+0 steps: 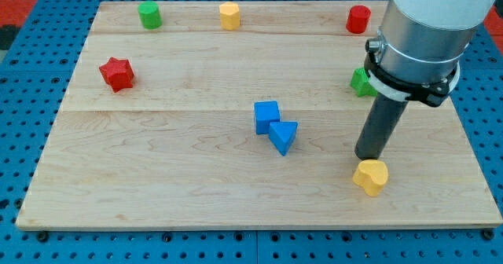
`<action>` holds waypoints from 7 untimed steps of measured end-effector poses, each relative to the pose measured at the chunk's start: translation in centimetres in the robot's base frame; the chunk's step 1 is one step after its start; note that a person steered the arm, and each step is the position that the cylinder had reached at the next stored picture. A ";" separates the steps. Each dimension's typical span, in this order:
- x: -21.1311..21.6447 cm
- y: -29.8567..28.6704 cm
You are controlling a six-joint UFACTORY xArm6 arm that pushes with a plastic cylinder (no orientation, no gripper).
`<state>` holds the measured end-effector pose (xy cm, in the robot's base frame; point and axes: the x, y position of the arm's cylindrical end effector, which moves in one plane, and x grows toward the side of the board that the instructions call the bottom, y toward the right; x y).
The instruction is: Separate the blue blocks
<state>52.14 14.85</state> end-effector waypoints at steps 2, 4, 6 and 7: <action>-2.4 0.0; -3.6 -2.1; -3.4 -10.8; 1.4 -16.6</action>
<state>53.53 -1.72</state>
